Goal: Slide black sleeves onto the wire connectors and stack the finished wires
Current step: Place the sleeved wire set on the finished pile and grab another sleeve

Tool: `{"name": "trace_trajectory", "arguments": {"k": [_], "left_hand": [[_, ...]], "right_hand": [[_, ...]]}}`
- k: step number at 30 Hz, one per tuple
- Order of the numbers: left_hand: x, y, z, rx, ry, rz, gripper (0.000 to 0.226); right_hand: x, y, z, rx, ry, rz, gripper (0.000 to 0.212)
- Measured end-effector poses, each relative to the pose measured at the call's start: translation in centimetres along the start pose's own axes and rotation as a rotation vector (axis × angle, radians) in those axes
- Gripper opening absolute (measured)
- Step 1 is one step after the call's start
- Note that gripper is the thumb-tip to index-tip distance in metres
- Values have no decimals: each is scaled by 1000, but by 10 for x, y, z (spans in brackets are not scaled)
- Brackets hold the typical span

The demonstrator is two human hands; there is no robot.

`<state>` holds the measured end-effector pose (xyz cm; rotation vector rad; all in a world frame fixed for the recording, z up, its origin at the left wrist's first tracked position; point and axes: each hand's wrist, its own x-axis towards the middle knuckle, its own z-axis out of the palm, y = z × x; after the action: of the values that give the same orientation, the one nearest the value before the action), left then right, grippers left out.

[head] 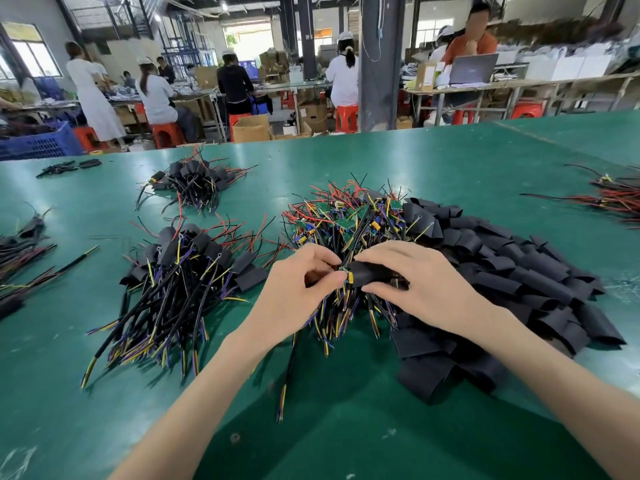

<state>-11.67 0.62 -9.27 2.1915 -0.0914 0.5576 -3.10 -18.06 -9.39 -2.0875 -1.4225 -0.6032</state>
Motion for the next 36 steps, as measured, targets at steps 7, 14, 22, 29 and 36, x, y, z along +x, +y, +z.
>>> {"name": "trace_trajectory", "arguments": {"k": [7, 14, 22, 29, 36], "left_hand": [[-2, 3, 5, -17, 58, -5, 16], [-4, 3, 11, 12, 111, 32, 11], [-5, 5, 13, 32, 154, 57, 13], [-2, 3, 10, 156, 101, 85, 8], [12, -1, -33, 254, 579, 139, 3]], "right_hand": [[-1, -1, 3, -128, 27, -67, 36], [1, -2, 0, 64, -64, 26, 36], [1, -4, -1, 98, -74, 58, 35], [-1, -7, 8, -21, 28, -32, 38], [1, 37, -15, -101, 535, 298, 25]]}}
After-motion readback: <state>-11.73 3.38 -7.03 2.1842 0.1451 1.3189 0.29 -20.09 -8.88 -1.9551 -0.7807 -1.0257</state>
